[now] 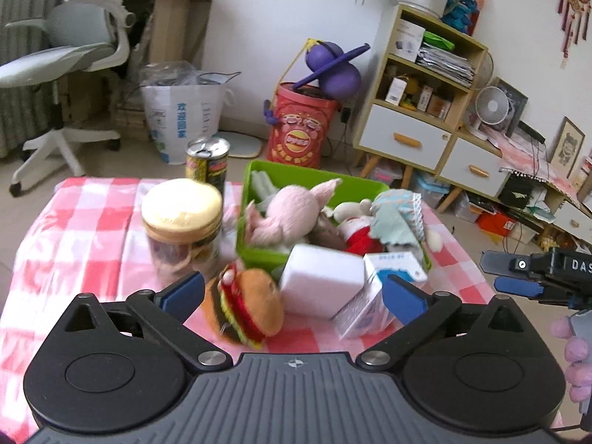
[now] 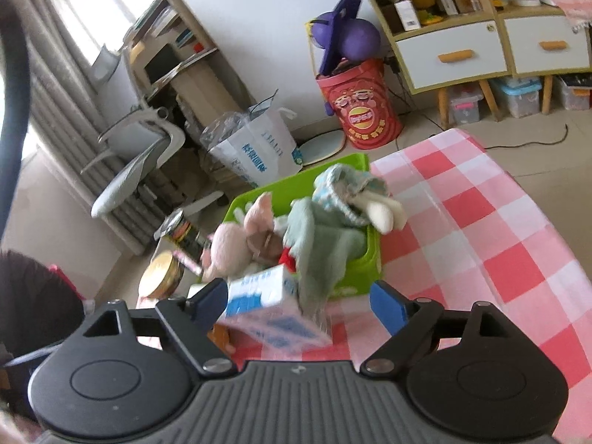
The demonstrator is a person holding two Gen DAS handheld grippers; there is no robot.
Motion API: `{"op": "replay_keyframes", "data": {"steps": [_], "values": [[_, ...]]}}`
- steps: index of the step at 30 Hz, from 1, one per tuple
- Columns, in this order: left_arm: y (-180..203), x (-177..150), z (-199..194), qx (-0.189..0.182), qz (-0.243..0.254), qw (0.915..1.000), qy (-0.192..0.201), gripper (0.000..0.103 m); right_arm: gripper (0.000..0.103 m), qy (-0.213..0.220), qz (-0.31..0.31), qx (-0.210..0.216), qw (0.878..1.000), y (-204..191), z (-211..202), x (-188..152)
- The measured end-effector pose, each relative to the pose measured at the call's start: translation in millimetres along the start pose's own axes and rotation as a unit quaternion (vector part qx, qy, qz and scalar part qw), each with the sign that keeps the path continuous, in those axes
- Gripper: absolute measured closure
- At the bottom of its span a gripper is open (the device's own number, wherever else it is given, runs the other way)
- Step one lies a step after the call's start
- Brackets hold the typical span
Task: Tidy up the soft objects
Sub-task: 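Move both grippers toward the plush burger and white foam block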
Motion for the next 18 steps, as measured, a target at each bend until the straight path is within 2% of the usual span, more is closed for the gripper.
{"op": "replay_keyframes", "data": {"steps": [7, 11, 14, 18], "values": [[-10, -31, -2, 0.024, -0.017, 0.9995, 0.013, 0.006, 0.032, 0.007, -0.070, 0.002, 0.998, -27, -4, -31], [-21, -47, 8, 0.052, -0.040, 0.9977, 0.017, 0.006, 0.031, 0.019, -0.123, 0.000, 0.992, -44, -2, -43], [-32, -52, 14, 0.075, -0.061, 0.9951, 0.024, 0.006, 0.031, 0.026, -0.171, 0.003, 0.985, -58, 2, -46], [-48, -55, 29, 0.088, -0.095, 0.9911, 0.034, 0.006, 0.031, 0.038, -0.244, 0.001, 0.969, -77, 14, -46]]}}
Point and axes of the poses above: each gripper's, at about its wrist camera, not at the fingertips, and z roughly the way its jaws point, y to its right, x to its top, the point moved 4 cm from there along z, roughly the way its jaws point, and after that the axes turned 1 degree about -x, right-handed, at the moved point
